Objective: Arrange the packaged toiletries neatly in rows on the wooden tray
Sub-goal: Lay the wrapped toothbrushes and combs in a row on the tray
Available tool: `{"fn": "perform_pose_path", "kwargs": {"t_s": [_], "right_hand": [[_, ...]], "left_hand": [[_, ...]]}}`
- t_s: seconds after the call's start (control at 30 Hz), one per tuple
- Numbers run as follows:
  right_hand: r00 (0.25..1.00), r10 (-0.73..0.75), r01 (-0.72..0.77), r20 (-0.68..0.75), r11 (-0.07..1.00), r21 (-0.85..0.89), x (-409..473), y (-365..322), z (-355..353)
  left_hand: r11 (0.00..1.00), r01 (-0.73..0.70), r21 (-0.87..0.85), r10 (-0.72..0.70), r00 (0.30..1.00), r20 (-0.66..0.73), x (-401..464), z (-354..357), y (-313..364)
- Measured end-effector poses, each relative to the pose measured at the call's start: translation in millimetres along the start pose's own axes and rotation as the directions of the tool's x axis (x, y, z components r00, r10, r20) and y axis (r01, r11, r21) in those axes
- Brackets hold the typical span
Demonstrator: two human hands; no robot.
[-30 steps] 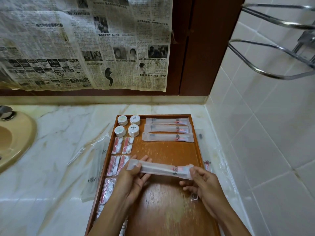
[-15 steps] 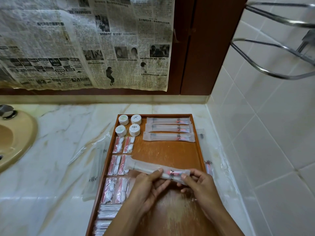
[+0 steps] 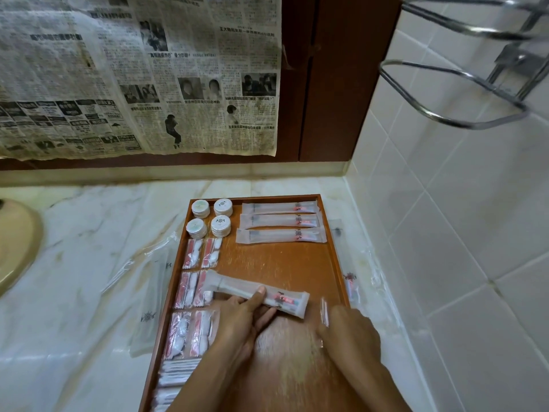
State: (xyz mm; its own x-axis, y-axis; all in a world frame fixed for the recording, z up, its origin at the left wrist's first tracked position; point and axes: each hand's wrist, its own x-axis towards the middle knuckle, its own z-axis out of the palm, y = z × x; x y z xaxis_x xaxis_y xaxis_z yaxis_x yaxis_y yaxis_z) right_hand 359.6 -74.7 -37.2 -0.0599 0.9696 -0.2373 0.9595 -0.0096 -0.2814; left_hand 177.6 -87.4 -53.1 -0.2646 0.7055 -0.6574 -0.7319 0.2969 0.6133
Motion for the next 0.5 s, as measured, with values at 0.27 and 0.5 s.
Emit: {"fn": "perform_pose_path", "kwargs": {"t_s": [0.27,0.5], "right_hand": [[0.981,0.181,-0.160,-0.070,0.958,0.236,0,15,-22],[0.943,0.291,-0.233,-0.162,0.924,0.302,16,57,-49]], "left_hand": [[0.995,0.002,0.101,-0.005,0.999,0.035,0,11,-8],[0.989,0.055,0.138,-0.070,0.992,0.102,-1,11,-16]]}}
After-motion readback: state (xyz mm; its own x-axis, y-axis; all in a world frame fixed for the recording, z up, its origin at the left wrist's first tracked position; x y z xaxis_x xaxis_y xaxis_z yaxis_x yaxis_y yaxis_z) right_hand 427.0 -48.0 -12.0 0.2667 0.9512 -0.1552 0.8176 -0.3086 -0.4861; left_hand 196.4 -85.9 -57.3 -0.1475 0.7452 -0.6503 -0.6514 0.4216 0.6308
